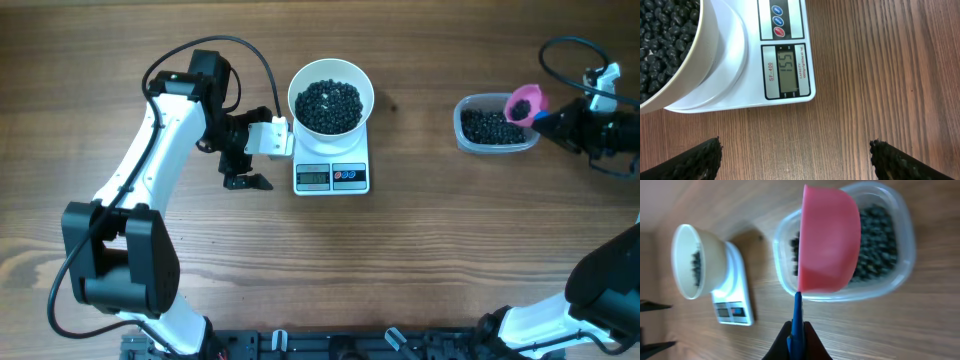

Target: Scoop item into bowl and weigh 150g on scale

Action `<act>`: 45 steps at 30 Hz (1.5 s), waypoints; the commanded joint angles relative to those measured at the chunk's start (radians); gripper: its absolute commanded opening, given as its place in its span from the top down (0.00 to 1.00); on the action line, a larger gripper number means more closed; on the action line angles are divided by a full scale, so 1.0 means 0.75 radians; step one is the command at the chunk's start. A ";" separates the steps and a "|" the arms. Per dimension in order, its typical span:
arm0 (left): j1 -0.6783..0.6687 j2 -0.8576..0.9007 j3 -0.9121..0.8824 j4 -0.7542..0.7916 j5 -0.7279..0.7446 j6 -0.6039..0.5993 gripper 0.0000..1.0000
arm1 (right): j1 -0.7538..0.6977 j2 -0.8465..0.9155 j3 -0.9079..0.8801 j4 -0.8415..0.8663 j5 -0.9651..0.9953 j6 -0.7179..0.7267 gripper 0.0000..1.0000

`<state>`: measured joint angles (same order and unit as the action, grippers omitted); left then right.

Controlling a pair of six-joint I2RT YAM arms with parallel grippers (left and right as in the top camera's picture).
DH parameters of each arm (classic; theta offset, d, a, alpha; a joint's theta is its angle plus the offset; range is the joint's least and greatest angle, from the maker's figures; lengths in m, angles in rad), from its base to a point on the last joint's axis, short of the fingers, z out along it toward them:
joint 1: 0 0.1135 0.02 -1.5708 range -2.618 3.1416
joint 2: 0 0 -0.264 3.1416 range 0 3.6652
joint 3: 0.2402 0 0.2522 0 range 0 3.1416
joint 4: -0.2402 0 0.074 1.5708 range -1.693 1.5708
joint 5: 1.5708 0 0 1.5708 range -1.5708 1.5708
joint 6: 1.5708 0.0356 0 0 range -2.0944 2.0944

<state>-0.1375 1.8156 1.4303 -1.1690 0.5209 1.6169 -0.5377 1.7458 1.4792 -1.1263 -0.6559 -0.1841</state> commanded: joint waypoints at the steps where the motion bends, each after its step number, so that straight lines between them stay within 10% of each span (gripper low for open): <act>1: -0.004 0.001 -0.009 -0.001 0.002 -0.003 0.00 | -0.001 -0.036 0.012 0.001 0.103 0.004 0.96; 19: -0.004 0.001 -0.009 -0.001 0.002 -0.003 0.00 | 0.064 -0.036 0.012 0.016 0.231 -0.104 0.96; 45: -0.004 0.001 -0.009 -0.001 0.002 -0.003 0.00 | 0.549 -0.179 0.012 0.174 1.349 -0.296 0.96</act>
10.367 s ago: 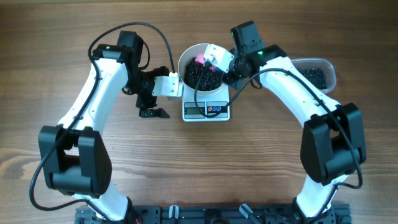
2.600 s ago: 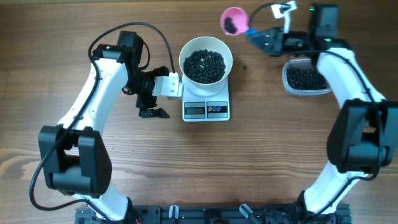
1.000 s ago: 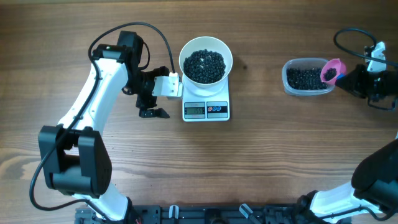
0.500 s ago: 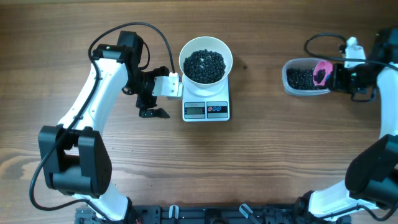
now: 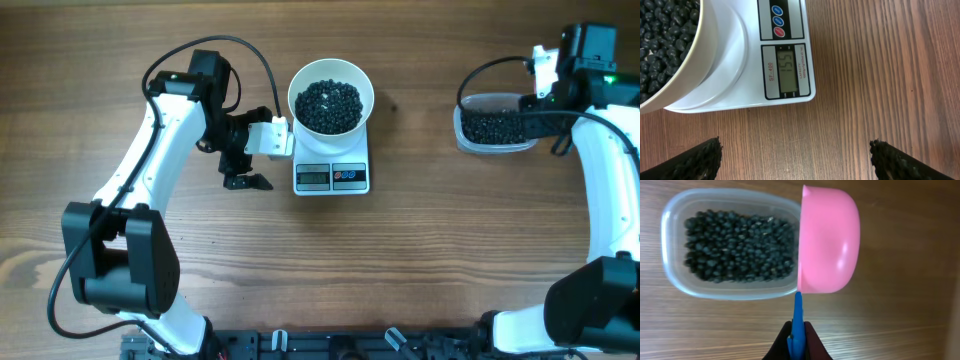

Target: Scoop item into bowl and weigh 150g on scale

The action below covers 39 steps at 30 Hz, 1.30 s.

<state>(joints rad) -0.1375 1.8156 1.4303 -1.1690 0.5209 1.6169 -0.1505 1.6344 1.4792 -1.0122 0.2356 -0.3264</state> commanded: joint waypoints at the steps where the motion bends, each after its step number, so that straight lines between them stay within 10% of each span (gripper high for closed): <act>1: -0.004 0.001 -0.009 -0.001 0.002 -0.003 0.00 | 0.042 -0.030 0.012 0.025 0.176 -0.125 0.96; 22: -0.004 0.001 -0.009 -0.001 0.002 -0.003 0.00 | 0.048 -0.030 0.012 0.023 -0.064 0.063 0.96; 39: -0.004 0.001 -0.009 -0.001 0.002 -0.003 0.00 | 0.048 -0.027 0.007 0.425 -1.052 0.218 0.96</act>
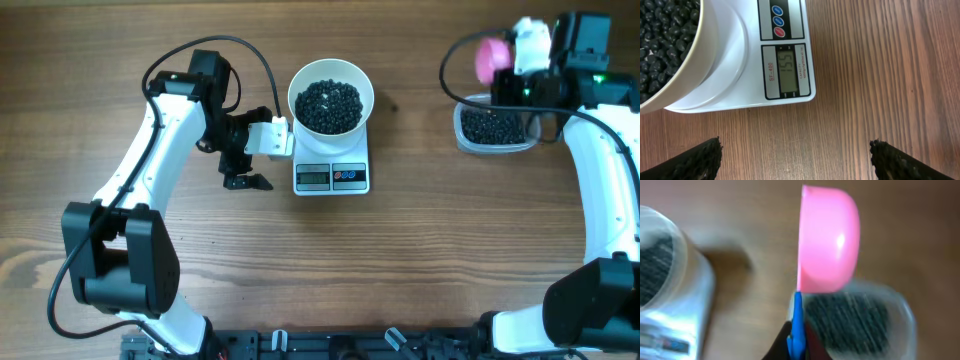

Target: Scoop item into bowl and weigh 150g on scale

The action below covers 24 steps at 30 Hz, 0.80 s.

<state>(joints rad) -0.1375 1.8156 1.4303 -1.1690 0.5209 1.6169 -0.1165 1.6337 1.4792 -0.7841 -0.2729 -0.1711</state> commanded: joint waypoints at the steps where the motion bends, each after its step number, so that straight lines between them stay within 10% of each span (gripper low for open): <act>1: -0.004 0.001 -0.009 -0.001 0.002 -0.003 0.00 | 0.003 -0.021 0.007 0.181 -0.438 0.012 0.96; 10: -0.004 0.001 -0.009 -0.001 0.002 -0.003 0.00 | 0.052 0.050 0.007 0.434 -0.768 -0.064 0.96; 24: -0.004 0.001 -0.009 -0.001 0.002 -0.003 0.00 | 0.277 0.191 0.007 0.166 -0.730 -0.574 0.96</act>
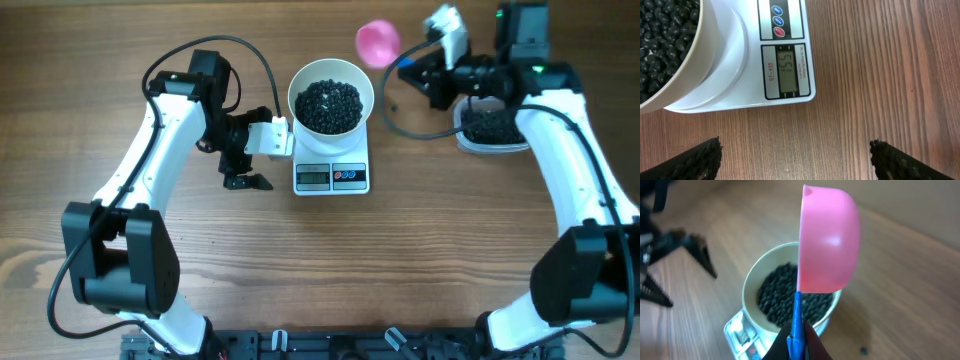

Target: Scoop item into bowl and weigh 150g on scale

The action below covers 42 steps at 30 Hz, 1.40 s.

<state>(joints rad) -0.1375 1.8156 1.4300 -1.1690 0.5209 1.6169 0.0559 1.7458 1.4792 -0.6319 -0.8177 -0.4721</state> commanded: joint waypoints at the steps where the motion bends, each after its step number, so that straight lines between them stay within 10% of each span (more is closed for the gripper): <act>1: -0.004 0.001 -0.008 -0.001 0.002 -0.003 0.00 | 0.063 0.046 0.007 -0.041 -0.004 -0.172 0.96; 42: -0.004 0.001 -0.008 -0.001 0.002 -0.003 0.00 | 0.328 0.358 0.006 0.063 0.582 -0.114 0.96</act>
<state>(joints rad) -0.1375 1.8156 1.4300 -1.1690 0.5205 1.6169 0.2977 1.9770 1.4792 -0.5785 -0.4164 -0.5446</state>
